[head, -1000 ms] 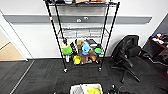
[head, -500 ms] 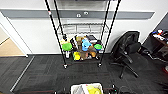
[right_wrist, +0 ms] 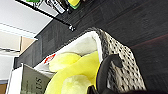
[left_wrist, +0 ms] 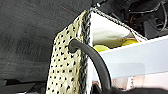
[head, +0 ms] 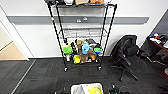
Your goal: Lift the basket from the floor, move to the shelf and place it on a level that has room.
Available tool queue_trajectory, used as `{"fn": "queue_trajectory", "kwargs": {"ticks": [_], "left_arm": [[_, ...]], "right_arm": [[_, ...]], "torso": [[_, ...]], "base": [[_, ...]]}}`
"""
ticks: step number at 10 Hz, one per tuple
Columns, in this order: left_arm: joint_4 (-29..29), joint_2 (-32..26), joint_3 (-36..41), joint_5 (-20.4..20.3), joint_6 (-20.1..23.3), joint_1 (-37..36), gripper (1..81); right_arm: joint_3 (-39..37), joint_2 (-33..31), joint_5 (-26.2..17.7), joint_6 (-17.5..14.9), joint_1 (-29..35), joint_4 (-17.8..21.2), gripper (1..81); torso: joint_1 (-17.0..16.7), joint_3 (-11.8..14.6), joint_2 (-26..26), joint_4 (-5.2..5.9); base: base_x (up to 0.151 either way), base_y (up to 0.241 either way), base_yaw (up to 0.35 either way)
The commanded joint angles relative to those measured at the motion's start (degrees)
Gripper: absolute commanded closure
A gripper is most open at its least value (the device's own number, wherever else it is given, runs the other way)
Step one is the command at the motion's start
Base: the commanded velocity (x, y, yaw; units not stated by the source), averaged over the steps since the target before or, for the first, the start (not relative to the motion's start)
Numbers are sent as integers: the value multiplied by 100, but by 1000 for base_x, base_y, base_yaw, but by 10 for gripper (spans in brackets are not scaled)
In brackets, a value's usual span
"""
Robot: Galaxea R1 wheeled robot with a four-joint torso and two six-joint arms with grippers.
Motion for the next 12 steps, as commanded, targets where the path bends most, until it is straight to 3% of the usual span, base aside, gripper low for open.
{"fn": "queue_trajectory", "kwargs": {"ticks": [1,4,5,8,12], "left_arm": [[-137,-125,128,245,-17,-651,811],[-137,-72,137,245,-9,-651,811],[-119,-37,128,253,-9,-633,811],[-137,-54,137,245,-1,-580,811],[-137,-107,163,192,26,-528,811]], "right_arm": [[204,-78,-39,33,755,129,811],[204,-104,-39,33,711,121,811],[177,-104,-21,33,677,121,811],[239,-104,5,33,703,121,811],[265,-122,14,33,659,121,811]], "torso": [[-152,555,562,0],[-152,1125,1124,0],[-152,741,1253,0],[-152,909,1253,0],[-149,907,1143,0]], "base": [[0,0,0],[0,0,0],[0,0,0],[0,0,0],[0,0,0]]}}
